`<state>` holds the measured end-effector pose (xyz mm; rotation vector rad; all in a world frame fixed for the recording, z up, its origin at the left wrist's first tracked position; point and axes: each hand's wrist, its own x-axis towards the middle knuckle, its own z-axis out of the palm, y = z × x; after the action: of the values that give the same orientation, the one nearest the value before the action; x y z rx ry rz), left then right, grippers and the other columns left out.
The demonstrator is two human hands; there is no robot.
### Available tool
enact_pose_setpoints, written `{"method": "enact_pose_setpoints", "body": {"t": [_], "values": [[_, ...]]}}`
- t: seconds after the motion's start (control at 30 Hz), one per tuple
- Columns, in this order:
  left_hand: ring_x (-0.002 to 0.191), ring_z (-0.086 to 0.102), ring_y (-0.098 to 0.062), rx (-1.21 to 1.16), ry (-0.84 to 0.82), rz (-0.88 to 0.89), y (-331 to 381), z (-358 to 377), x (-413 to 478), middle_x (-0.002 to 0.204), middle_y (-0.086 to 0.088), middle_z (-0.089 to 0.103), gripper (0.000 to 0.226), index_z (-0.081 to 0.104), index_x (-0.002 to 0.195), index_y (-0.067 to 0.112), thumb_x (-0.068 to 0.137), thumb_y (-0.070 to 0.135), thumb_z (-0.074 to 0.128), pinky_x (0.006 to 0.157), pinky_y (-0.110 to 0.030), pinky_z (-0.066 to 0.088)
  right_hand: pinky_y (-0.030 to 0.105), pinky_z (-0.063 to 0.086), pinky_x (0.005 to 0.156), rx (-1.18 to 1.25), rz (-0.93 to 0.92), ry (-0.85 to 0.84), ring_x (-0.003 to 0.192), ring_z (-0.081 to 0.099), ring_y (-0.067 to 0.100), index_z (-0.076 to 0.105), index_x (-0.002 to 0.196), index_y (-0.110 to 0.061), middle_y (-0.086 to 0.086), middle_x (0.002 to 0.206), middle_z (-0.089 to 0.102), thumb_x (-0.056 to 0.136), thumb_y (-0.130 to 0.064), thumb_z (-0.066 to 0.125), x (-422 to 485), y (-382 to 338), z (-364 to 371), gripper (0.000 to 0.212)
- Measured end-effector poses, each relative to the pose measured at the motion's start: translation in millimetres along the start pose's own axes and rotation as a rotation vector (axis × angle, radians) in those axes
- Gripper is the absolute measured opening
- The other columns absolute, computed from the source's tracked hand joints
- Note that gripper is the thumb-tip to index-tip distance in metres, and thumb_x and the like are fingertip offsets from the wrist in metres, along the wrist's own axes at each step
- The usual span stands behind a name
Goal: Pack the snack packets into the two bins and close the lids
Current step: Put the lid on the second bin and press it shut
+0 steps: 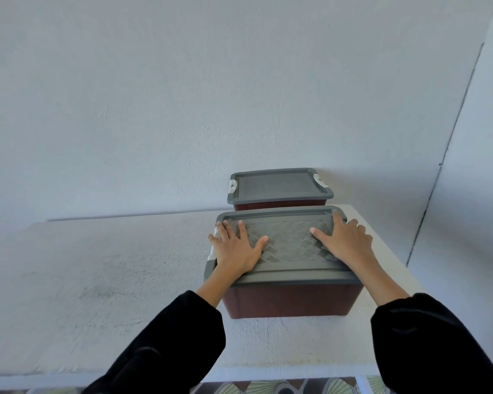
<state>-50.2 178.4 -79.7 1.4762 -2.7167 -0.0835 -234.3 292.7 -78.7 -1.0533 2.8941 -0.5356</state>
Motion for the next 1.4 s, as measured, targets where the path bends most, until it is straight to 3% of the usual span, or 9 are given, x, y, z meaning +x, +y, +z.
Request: {"method": "enact_pose_setpoints", "body": {"t": [0.2, 0.27, 0.47, 0.67, 0.8, 0.9, 1.03, 1.1, 1.4], "values": [[0.143, -0.010, -0.039, 0.003, 0.002, 0.001, 2, 0, 0, 0.154, -0.024, -0.003, 0.078, 0.001, 0.149, 0.016, 0.089, 0.066, 0.012, 0.113, -0.057, 0.000, 0.052, 0.035, 0.103, -0.017, -0.134, 0.104, 0.129, 0.036, 0.049, -0.005, 0.149, -0.026, 0.033, 0.150, 0.010, 0.086, -0.063, 0.041, -11, -10, -3, 0.087], [0.143, -0.010, -0.039, 0.003, 0.003, 0.000, 2, 0, 0, 0.154, -0.024, -0.003, 0.078, 0.002, 0.149, 0.016, 0.090, 0.065, 0.012, 0.113, -0.057, -0.001, 0.055, 0.031, 0.105, -0.088, -0.206, 0.101, 0.131, 0.029, 0.053, -0.009, 0.148, -0.029, 0.034, 0.150, 0.005, 0.086, -0.063, 0.039, -15, -16, 1, 0.085], [0.142, -0.009, -0.040, -0.002, 0.001, 0.001, 2, -1, 0, 0.155, -0.024, -0.001, 0.077, 0.003, 0.149, 0.016, 0.090, 0.065, 0.012, 0.113, -0.057, 0.000, 0.055, 0.022, 0.110, -0.224, -0.258, 0.012, 0.135, 0.018, 0.055, -0.007, 0.147, -0.035, 0.033, 0.151, -0.004, 0.090, -0.064, 0.026, -17, -17, 0, 0.073], [0.143, -0.007, -0.040, 0.004, 0.013, 0.007, 2, 0, -1, 0.155, -0.023, 0.002, 0.076, 0.006, 0.149, 0.016, 0.091, 0.064, 0.014, 0.113, -0.057, 0.003, 0.053, 0.019, 0.113, -0.257, -0.266, -0.052, 0.136, 0.014, 0.054, 0.003, 0.148, -0.035, 0.027, 0.154, -0.001, 0.092, -0.061, 0.022, -17, -15, 1, 0.065], [0.143, -0.002, -0.036, -0.099, 0.047, 0.010, -4, -2, 2, 0.156, -0.015, -0.008, 0.076, 0.019, 0.147, 0.021, 0.087, 0.068, 0.025, 0.110, -0.056, 0.017, 0.042, 0.040, 0.099, -0.150, -0.236, 0.056, 0.129, 0.038, 0.039, 0.033, 0.142, -0.026, 0.017, 0.150, 0.024, 0.091, -0.054, 0.039, -16, -8, -8, 0.058], [0.142, 0.002, -0.039, -0.215, 0.024, 0.007, -12, -8, 4, 0.154, -0.008, -0.022, 0.072, 0.028, 0.142, 0.031, 0.082, 0.071, 0.037, 0.107, -0.057, 0.025, 0.042, 0.038, 0.101, -0.021, -0.183, -0.012, 0.131, 0.035, 0.033, 0.044, 0.134, -0.030, 0.012, 0.146, 0.027, 0.090, -0.046, 0.049, -6, 8, -18, 0.047], [0.132, 0.030, -0.040, -0.268, 0.003, -0.034, -16, -11, 6, 0.154, -0.013, -0.005, 0.074, 0.028, 0.142, 0.035, 0.080, 0.071, 0.042, 0.107, -0.046, 0.030, 0.039, 0.028, 0.109, 0.568, -0.058, -0.303, 0.137, 0.030, 0.030, 0.045, 0.135, -0.029, 0.012, 0.150, 0.027, 0.090, -0.031, 0.057, -1, 32, -27, 0.047], [0.130, 0.034, -0.039, -0.282, 0.026, -0.050, -17, -10, 7, 0.152, -0.014, 0.009, 0.074, 0.030, 0.141, 0.036, 0.078, 0.072, 0.043, 0.106, -0.045, 0.031, 0.037, 0.023, 0.111, 0.718, -0.089, -0.362, 0.142, 0.022, 0.025, 0.040, 0.139, -0.028, 0.004, 0.153, 0.025, 0.092, -0.024, 0.055, -7, 35, -25, 0.049], [0.130, 0.038, -0.034, -0.388, 0.081, -0.091, -24, -9, 7, 0.151, -0.010, 0.020, 0.079, 0.042, 0.136, 0.033, 0.070, 0.073, 0.055, 0.103, -0.045, 0.036, 0.039, 0.025, 0.111, 0.726, -0.115, -0.302, 0.142, 0.024, 0.026, 0.042, 0.137, -0.028, 0.004, 0.152, 0.029, 0.088, -0.024, 0.061, 3, 35, -15, 0.053]]}}
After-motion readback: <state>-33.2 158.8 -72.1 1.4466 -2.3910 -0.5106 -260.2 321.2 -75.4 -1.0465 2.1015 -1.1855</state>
